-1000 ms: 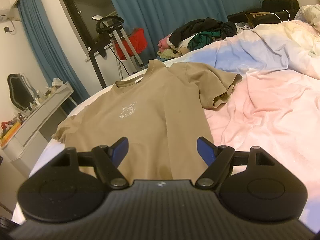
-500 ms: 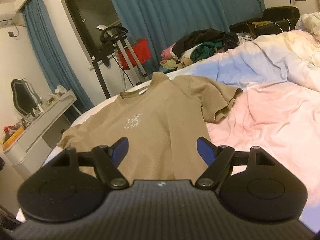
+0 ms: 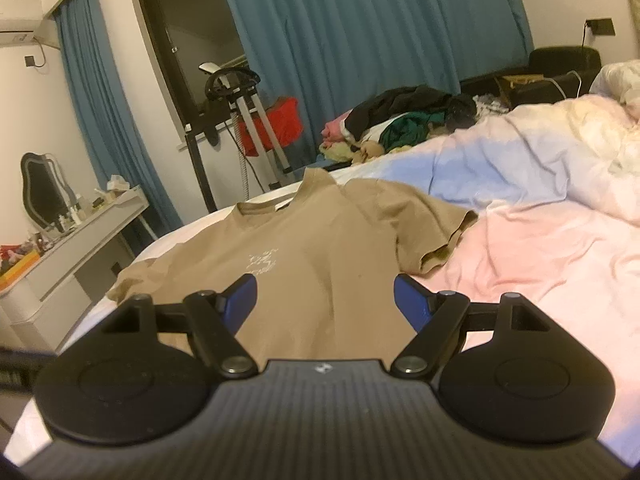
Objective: Fold clothes
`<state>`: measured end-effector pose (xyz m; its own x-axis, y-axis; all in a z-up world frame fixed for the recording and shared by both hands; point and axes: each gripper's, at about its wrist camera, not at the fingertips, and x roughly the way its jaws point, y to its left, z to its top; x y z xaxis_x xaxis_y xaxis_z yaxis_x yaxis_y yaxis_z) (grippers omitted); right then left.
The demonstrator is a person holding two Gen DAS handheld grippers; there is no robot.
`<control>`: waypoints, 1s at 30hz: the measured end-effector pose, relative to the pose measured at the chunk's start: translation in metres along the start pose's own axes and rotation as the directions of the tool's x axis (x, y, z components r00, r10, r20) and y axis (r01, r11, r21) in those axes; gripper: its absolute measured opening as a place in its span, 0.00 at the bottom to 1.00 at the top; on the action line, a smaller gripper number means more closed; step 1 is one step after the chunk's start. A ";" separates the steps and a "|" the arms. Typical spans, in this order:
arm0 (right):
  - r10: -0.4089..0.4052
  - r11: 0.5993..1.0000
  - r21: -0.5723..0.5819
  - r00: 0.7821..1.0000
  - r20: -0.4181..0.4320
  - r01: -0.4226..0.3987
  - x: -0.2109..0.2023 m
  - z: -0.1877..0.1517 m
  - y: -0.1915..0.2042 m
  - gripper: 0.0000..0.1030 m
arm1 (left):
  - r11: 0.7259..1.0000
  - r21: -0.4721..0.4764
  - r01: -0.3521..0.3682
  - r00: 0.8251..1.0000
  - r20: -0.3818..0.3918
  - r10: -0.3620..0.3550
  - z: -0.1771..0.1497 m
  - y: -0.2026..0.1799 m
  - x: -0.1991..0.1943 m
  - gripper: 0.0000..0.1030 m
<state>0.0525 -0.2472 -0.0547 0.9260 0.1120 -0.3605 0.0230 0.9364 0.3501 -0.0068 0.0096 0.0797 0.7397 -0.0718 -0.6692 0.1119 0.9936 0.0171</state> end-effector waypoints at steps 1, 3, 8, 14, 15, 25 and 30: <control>-0.005 1.000 -0.008 1.000 0.007 0.005 -0.001 0.001 0.000 0.75 | 1.000 -0.003 0.008 0.999 0.036 -0.008 0.005 -0.008 -0.001 0.82; -0.010 1.000 -0.025 1.000 0.026 0.011 -0.003 0.002 0.001 0.75 | 1.000 -0.004 0.014 0.994 0.106 -0.014 0.014 -0.022 0.001 0.91; -0.006 0.999 -0.035 0.999 0.048 0.008 -0.001 0.004 0.001 0.75 | 1.000 -0.012 0.029 0.982 0.187 -0.026 0.014 -0.047 0.026 0.98; -0.020 1.000 0.012 0.998 0.056 0.019 0.028 0.006 -0.011 0.75 | 0.999 -0.032 0.024 0.990 0.141 -0.019 -0.009 -0.033 0.075 0.98; -0.025 0.999 0.029 0.998 0.059 0.023 0.035 0.008 -0.016 0.75 | 0.999 -0.050 0.021 0.991 0.133 -0.014 -0.009 -0.029 0.080 0.98; -0.098 0.969 0.227 0.995 0.015 0.092 0.109 0.021 -0.093 0.76 | 0.984 -0.180 -0.005 0.998 0.061 0.016 -0.023 0.008 0.098 0.98; -0.056 0.922 0.383 0.998 -0.030 0.063 0.134 0.023 -0.131 0.76 | 0.984 -0.171 -0.047 0.996 0.066 0.059 -0.021 0.005 0.109 0.98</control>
<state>0.1823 -0.3621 -0.1287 0.9115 0.0698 -0.4053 0.2236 0.7429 0.6309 0.0602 0.0081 -0.0085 0.7871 -0.0187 -0.6166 -0.0381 0.9962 -0.0789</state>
